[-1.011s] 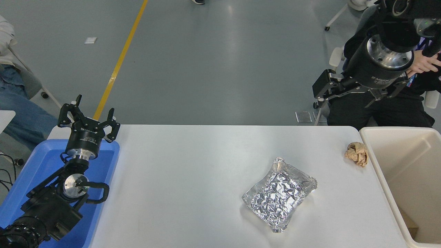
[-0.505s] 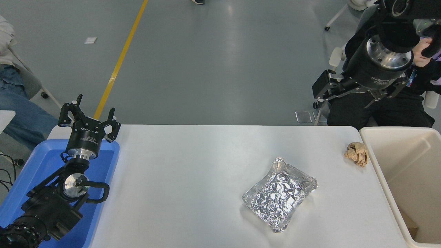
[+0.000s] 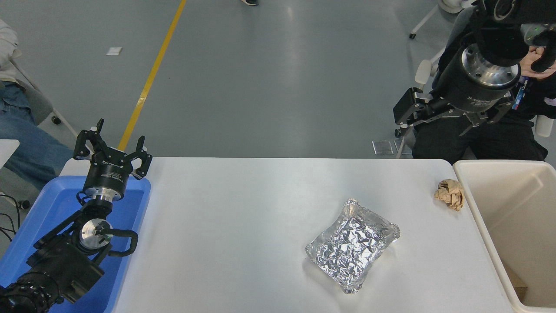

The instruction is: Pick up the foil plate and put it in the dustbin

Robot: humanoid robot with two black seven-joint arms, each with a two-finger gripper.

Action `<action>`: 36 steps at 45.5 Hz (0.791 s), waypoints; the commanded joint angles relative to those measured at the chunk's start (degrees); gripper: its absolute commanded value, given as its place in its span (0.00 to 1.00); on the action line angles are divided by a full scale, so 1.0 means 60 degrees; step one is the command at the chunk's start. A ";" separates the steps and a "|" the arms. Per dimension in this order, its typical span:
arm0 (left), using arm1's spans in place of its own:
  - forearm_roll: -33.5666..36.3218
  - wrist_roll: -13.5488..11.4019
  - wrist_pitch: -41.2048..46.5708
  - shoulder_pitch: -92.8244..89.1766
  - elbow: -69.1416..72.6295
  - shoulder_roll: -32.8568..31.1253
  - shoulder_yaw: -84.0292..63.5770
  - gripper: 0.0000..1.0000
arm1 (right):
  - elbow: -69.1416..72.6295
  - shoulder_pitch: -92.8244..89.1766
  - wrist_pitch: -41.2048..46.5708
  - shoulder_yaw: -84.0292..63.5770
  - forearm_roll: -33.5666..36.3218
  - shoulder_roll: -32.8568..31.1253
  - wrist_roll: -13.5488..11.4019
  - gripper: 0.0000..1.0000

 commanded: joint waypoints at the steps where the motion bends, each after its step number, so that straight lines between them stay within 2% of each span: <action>1: -0.0004 -0.0006 0.0014 0.0000 0.0000 0.0000 0.0000 0.99 | 0.0015 -0.0289 0.0000 0.0375 0.0534 -0.0050 -0.0004 1.00; 16: -0.0004 -0.0006 0.0014 0.0000 0.0000 0.0000 0.0000 0.99 | 0.0000 -0.0538 0.0000 0.0331 0.0563 -0.0079 0.0010 1.00; 31: -0.0004 -0.0006 0.0014 0.0000 0.0000 0.0000 -0.0015 0.99 | -0.0073 -0.2587 0.0000 0.0419 0.0534 -0.0108 -0.0004 1.00; 36: -0.0004 -0.0006 0.0014 0.0000 0.0000 0.0000 -0.0015 0.99 | -0.0059 -0.3700 -0.1959 0.0463 0.0519 -0.0167 -0.0004 1.00</action>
